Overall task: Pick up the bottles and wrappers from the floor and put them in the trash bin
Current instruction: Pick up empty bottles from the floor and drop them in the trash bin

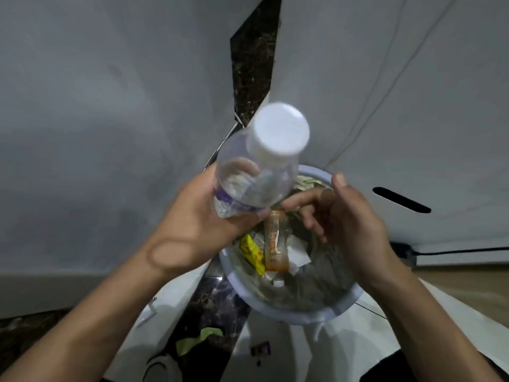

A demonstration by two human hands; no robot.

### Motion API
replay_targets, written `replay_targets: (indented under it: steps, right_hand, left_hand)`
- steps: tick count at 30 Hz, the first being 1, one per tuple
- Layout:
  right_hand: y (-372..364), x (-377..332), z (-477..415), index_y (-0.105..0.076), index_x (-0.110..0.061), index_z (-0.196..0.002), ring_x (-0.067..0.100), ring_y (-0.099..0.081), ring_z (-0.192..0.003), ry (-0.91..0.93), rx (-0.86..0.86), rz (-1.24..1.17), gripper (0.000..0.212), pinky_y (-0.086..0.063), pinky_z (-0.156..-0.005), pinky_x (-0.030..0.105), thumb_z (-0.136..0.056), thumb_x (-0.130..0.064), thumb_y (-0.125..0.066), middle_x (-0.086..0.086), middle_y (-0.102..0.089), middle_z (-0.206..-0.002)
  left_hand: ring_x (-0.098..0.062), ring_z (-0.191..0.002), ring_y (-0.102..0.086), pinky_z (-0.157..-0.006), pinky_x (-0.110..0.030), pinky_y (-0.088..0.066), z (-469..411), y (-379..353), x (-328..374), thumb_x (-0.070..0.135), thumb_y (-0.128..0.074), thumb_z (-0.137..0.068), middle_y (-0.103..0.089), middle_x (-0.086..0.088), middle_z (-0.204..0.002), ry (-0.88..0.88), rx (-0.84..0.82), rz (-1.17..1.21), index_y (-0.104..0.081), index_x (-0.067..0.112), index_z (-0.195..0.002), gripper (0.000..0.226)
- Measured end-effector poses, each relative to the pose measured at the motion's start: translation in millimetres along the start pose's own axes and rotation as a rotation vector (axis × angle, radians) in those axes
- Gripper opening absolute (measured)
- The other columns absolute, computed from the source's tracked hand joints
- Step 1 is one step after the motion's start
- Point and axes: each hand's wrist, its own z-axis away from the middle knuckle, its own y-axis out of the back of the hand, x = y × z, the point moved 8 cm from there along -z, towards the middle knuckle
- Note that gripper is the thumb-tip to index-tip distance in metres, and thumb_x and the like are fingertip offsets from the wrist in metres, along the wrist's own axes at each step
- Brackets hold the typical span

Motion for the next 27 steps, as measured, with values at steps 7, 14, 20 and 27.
replay_targets:
  steps: [7, 14, 20, 27]
  right_hand:
    - [39.3, -10.4, -12.0, -0.07, -0.006, -0.08, 0.01, -0.036, -0.049, 0.146, 0.328, -0.129, 0.053, -0.032, -0.046, 0.018, -0.091, -0.044, -0.035, -0.002, -0.05, -0.056]
    - [35.0, -8.7, -15.8, -0.07, -0.009, -0.078, 0.01, -0.041, -0.051, 0.143, 0.299, -0.079, 0.049, -0.032, -0.047, 0.021, -0.088, -0.043, -0.036, -0.002, -0.054, -0.058]
    - [36.1, -5.9, -17.9, -0.071, -0.012, -0.077, 0.01, -0.044, -0.053, 0.125, 0.28, -0.061, 0.046, -0.035, -0.049, 0.019, -0.089, -0.041, -0.038, -0.002, -0.056, -0.061]
    - [29.1, -1.9, -20.5, -0.07, -0.009, -0.08, 0.011, -0.043, -0.054, 0.105, 0.265, -0.062, 0.041, -0.037, -0.051, 0.018, -0.088, -0.038, -0.044, 0.0, -0.055, -0.063]
  left_hand:
    - [-0.008, -0.103, -0.07, -0.088, -0.023, -0.055, -10.9, -29.2, -0.3, 0.02, -0.086, -0.066, -0.076, 0.007, -0.108, 0.155, -0.182, 0.188, -0.068, 0.018, -0.115, 0.053]
    - [-0.004, -0.102, -0.069, -0.091, -0.022, -0.055, -15.9, -47.3, -27.4, 0.025, -0.09, -0.067, -0.074, 0.011, -0.109, 0.289, -0.272, 0.132, -0.062, 0.024, -0.121, 0.061]
    - [-0.001, -0.12, -0.058, -0.107, -0.036, -0.048, -22.4, -39.7, -56.3, 0.045, -0.098, -0.047, -0.061, 0.011, -0.129, 0.388, -0.232, 0.048, -0.044, 0.034, -0.142, 0.11]
    - [0.009, -0.126, -0.05, -0.095, -0.017, -0.049, -30.5, -10.6, -36.3, 0.052, -0.088, -0.047, -0.052, 0.016, -0.14, 0.259, -0.128, 0.049, -0.048, 0.039, -0.137, 0.099]
